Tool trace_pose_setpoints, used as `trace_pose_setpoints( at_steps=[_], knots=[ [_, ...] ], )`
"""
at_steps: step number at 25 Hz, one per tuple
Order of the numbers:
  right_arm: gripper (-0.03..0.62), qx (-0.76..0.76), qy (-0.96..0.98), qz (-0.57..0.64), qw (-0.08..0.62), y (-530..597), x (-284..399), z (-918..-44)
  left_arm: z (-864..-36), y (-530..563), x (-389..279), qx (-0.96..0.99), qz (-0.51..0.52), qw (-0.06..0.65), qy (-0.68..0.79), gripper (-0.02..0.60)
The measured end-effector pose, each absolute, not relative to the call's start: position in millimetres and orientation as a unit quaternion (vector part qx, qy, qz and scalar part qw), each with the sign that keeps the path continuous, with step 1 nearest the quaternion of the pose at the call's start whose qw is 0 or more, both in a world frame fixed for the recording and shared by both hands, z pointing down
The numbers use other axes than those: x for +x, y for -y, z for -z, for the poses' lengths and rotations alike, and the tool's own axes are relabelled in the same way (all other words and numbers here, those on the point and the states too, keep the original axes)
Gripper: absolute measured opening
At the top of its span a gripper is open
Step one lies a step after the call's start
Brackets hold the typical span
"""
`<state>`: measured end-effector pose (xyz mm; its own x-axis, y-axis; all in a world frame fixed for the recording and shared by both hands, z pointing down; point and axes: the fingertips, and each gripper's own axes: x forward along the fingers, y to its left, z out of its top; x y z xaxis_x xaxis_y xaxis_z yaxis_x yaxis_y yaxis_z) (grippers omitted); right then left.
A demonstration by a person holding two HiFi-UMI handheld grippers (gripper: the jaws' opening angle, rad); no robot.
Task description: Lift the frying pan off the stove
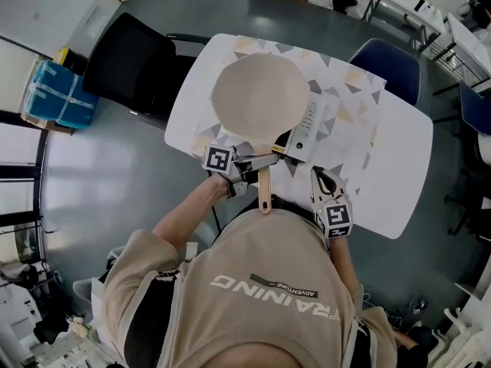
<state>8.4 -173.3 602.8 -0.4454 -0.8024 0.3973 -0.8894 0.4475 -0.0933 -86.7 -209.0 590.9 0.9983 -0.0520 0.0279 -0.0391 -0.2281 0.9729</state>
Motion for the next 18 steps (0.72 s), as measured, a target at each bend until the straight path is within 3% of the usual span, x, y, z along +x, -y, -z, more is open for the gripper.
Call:
trace_pose_setpoints(
  at_steps=[18],
  knots=[
    [0.005,0.478,0.865,-0.105,0.114,175.0,-5.5,-554.9,-538.0,193.2,-98.0,0.804,0.009,0.594,0.001,0.193]
  ],
)
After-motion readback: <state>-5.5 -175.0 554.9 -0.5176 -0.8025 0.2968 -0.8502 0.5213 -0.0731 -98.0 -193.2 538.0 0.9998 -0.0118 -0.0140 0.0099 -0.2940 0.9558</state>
